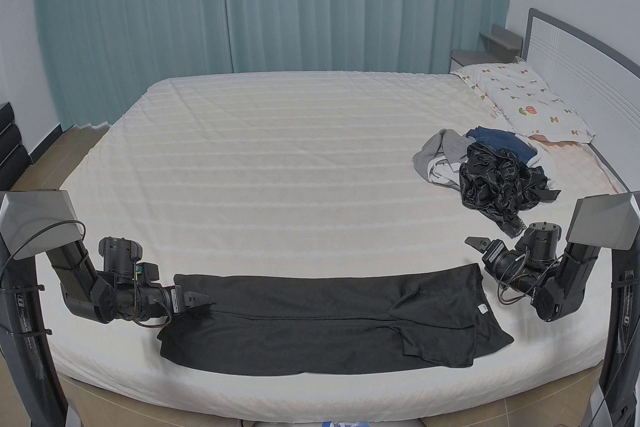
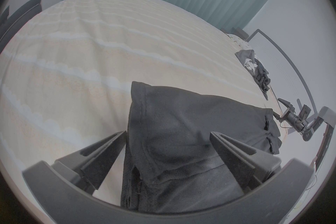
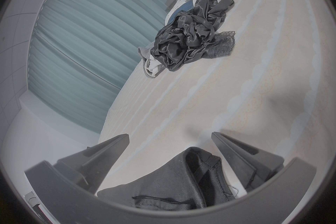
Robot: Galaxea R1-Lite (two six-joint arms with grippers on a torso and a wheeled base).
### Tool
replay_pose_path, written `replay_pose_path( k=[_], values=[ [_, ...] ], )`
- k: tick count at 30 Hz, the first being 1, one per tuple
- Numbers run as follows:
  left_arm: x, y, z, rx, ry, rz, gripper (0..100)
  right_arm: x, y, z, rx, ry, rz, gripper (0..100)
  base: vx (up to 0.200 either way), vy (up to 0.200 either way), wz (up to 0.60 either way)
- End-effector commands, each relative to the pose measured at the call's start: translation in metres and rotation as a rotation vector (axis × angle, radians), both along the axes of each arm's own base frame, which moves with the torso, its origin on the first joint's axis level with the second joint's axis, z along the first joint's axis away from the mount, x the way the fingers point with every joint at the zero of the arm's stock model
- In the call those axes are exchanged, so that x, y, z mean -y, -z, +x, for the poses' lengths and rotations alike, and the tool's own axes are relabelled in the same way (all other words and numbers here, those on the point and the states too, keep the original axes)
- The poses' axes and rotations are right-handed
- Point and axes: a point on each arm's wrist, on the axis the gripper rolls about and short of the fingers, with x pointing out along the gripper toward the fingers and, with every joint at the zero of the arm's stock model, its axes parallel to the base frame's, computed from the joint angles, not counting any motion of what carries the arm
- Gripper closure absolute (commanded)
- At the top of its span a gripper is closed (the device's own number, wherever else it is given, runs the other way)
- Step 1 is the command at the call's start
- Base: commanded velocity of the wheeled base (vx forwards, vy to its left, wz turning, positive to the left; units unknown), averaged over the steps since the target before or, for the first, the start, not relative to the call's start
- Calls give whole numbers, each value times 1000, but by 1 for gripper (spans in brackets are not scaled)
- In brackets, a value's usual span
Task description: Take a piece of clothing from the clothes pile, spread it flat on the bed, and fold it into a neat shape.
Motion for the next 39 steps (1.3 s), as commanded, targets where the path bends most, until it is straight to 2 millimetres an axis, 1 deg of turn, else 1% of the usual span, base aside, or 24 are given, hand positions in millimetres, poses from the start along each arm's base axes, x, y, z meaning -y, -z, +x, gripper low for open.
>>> replay_pose_path(
  k=[1, 8, 12, 17, 29, 31, 34, 39],
  values=[
    [-1, 1, -1, -6, -4, -1, 100, 0, 1, 0, -3, -1, 0, 0, 0, 0, 0],
    [-3, -3, -3, 0, -10, -1, 100, 0, 0, 0, -1, -2, 1, 0, 0, 0, 0],
    [-5, -9, -3, 19, -18, -3, 100, 0, -1, -1, 0, 0, 2, 0, 0, 0, 0],
    [-9, -12, -2, 30, -31, -3, 100, 1, -1, 0, 0, 1, 3, 0, 0, 0, 0],
    [-11, -9, -3, 18, -36, -3, 100, 3, -1, 0, 2, 5, 4, 0, 0, 0, 0],
    [-11, -10, -1, 25, -41, -5, 100, 3, -1, 0, 2, 5, 4, 0, 0, 0, 0],
    [-11, -11, 1, 30, -45, -5, 100, 3, -1, 0, 2, 6, 3, 0, -200, 0, 0],
    [-10, -17, 7, 57, -80, -40, 100, 3, -2, 0, 4, 5, 5, 0, 0, 0, 0]
  ],
)
